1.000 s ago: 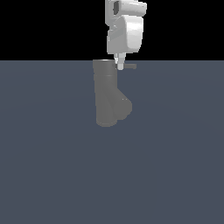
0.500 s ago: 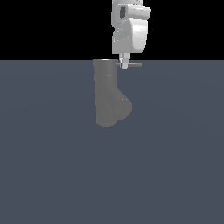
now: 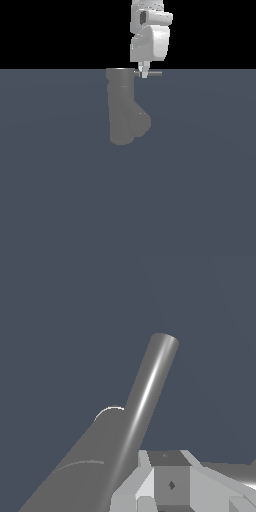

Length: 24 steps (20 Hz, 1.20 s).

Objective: Turn on the faucet by rotating a designated handle.

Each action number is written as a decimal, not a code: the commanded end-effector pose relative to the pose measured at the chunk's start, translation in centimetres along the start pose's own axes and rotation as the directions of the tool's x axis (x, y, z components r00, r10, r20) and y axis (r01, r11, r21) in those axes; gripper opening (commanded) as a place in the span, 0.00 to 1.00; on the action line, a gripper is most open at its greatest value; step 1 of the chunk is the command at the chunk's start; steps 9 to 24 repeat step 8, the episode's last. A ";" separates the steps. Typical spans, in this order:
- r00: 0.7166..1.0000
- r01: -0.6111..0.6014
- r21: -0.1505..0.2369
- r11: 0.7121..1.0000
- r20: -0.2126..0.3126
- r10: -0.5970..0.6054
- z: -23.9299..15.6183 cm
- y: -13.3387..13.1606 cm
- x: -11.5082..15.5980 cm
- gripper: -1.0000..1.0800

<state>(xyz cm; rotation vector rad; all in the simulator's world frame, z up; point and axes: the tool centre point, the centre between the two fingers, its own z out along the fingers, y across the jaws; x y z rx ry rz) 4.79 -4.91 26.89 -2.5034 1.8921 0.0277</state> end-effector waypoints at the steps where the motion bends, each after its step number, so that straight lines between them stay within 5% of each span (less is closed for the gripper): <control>1: 0.998 -0.054 0.009 0.999 -0.014 0.054 -0.1 0.4 4.0 0.00; 24: 0.998 -0.062 0.009 0.998 -0.015 0.063 -0.1 -0.5 5.6 0.00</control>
